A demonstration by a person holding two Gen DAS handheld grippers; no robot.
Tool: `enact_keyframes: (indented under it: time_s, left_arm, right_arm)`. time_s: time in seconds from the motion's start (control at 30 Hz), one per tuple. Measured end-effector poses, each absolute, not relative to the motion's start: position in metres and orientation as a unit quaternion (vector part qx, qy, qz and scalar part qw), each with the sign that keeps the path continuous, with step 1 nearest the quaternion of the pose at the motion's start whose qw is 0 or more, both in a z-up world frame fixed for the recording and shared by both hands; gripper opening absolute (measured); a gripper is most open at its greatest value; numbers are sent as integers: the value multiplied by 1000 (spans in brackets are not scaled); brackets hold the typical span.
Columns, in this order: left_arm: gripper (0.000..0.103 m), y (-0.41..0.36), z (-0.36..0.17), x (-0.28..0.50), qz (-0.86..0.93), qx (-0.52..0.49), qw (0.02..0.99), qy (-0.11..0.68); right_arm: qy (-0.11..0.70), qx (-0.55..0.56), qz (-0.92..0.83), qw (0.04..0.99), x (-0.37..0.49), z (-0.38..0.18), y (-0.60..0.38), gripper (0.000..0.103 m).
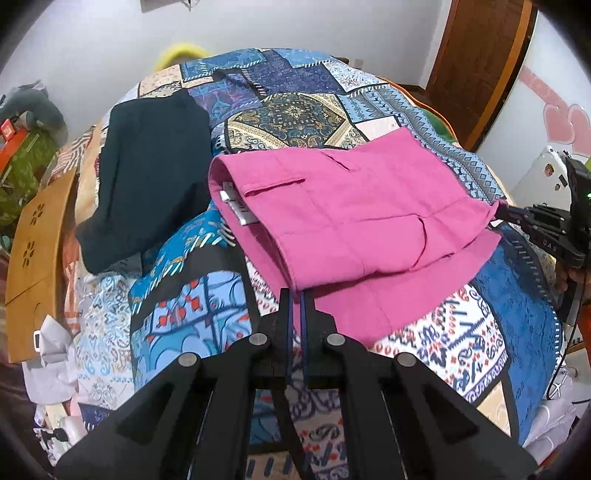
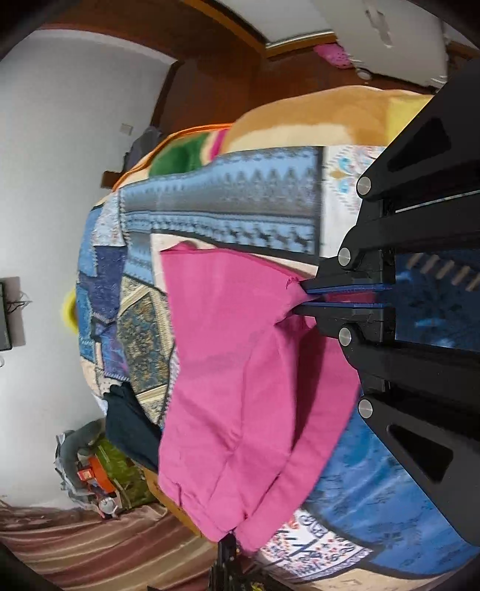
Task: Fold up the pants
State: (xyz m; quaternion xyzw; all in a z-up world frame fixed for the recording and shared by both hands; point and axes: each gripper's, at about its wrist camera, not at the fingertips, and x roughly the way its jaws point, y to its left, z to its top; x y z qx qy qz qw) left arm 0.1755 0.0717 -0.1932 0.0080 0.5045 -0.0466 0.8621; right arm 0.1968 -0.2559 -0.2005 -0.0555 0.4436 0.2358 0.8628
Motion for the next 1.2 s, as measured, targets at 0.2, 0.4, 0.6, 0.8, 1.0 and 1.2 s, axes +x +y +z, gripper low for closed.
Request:
enact_keyframes:
  time_s: [0.2,0.4,0.6,0.8,1.0,1.2]
  left_arm:
    - [10,77,-173,162,-24,21,877,479]
    - [65,70,-151,165,-10,46,892,449]
    - [76,42,-154,177,-23,100,888,449]
    - [77,13,-176,189,-49,142,868,473]
    - [77,-7,-198,199,-75,156,848,501]
    - [77,-17,-204,207,-90,161,843,505]
  right_arm:
    - [444,-64,221,866,179,-192,-263,13]
    - [397,-81,242,882,162,-163,-253,45]
    - [398,-131,275,865,162,-171,-217,58]
    - [419,-195,290,838,172,-197,-183,58]
    - [399,-230,309,832,177,-204,-160,44]
    - [400,-206,339,826,182,-202,-148,8]
